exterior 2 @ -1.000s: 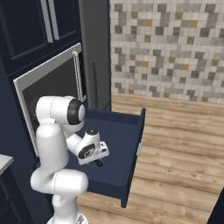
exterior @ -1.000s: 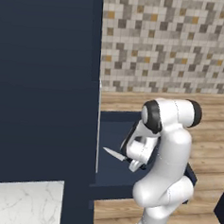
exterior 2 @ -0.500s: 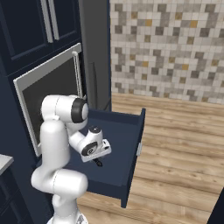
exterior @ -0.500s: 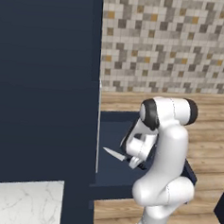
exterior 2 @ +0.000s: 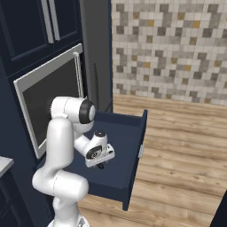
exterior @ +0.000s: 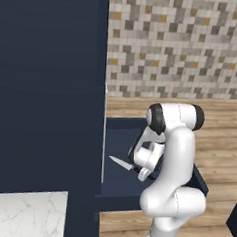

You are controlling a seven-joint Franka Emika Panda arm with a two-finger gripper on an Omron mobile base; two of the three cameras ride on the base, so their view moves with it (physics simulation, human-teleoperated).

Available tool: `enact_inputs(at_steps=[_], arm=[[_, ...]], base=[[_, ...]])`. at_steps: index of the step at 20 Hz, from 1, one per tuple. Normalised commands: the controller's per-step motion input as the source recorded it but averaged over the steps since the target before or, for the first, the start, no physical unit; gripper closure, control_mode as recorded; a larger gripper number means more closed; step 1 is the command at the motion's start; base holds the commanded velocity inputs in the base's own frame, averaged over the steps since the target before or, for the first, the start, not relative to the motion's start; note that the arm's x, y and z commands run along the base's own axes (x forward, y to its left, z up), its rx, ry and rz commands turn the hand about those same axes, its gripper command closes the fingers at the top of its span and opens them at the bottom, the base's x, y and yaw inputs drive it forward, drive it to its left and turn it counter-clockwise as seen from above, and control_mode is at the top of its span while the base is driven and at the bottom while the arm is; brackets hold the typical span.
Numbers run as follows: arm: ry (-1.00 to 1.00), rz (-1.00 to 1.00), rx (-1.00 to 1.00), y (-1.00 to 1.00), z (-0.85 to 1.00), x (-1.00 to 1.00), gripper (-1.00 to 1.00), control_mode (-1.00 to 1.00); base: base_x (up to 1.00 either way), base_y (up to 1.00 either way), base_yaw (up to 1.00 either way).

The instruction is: Pick up the knife from the drawer and place it on the cutting board. Then place the meat from the plate to the cutting board.

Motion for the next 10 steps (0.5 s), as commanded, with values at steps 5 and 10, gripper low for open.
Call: enact_inputs(at_steps=[5,10], arm=[[0.08,0.02,0.00,0.00,-0.37,-0.01,-1.00,-1.00],[0.02,0.01,0.00,0.00,-0.07,0.00,1.00,-1.00]], base=[[0.00,0.00,0.00],[0.00,0.00,0.00]])
